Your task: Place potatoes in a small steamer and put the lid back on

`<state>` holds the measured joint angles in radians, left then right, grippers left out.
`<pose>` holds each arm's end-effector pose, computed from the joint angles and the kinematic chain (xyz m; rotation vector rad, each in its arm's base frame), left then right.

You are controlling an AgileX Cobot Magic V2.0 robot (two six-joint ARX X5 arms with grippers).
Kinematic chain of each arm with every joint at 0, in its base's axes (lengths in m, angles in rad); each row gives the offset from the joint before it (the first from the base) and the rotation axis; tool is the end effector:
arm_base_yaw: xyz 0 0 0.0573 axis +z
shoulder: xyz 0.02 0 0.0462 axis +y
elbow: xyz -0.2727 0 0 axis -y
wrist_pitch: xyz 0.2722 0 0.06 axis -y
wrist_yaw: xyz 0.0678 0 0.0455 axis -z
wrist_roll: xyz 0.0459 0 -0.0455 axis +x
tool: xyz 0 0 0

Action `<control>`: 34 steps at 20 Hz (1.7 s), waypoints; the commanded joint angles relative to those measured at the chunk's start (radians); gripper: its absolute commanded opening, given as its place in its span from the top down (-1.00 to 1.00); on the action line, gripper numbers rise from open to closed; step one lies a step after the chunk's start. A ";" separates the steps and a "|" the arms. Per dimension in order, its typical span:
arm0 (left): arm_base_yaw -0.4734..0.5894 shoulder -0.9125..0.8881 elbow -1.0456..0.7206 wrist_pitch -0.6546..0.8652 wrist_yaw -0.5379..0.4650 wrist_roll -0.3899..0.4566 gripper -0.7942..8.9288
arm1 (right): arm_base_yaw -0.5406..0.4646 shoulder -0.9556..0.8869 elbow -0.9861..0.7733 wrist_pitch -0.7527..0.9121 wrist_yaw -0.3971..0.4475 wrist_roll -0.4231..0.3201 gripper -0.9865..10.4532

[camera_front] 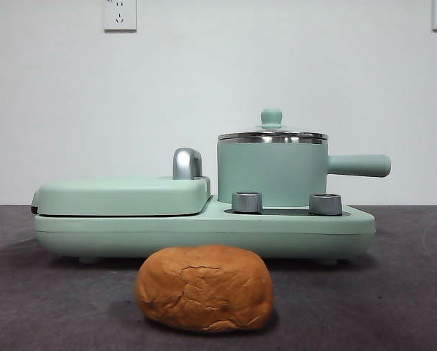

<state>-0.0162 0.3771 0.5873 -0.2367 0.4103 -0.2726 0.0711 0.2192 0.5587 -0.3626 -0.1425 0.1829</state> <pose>0.1297 -0.0204 0.3165 -0.2737 0.0842 -0.4203 0.1030 0.0139 0.3074 0.1830 0.0426 0.2109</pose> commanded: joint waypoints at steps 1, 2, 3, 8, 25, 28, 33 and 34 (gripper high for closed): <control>-0.003 0.064 0.066 -0.026 0.153 0.072 0.81 | 0.000 0.049 0.058 -0.046 -0.082 -0.146 0.80; -0.005 0.085 0.087 -0.039 0.194 0.097 0.81 | 0.000 0.067 0.074 -0.069 -0.111 -0.179 0.80; -0.006 0.104 0.107 -0.052 0.228 0.122 0.81 | 0.000 0.082 0.086 -0.089 -0.137 -0.209 0.80; -0.019 0.167 0.192 -0.151 0.265 0.300 0.81 | 0.003 0.164 0.144 -0.209 -0.232 -0.348 0.80; -0.049 0.204 0.259 -0.303 0.051 0.858 0.80 | 0.005 0.256 0.201 -0.294 -0.190 -0.586 0.80; -0.051 0.204 0.259 -0.297 0.061 0.797 0.68 | 0.005 0.256 0.201 -0.288 -0.191 -0.586 0.67; -0.052 0.204 0.259 -0.277 0.061 0.726 0.13 | 0.005 0.256 0.201 -0.279 -0.190 -0.584 0.35; -0.052 0.204 0.259 -0.273 0.061 0.723 0.13 | 0.005 0.256 0.201 -0.274 -0.190 -0.584 0.35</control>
<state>-0.0643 0.5758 0.8238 -0.5251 0.4679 0.4793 0.0719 0.4694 0.7399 -0.6495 -0.3355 -0.3954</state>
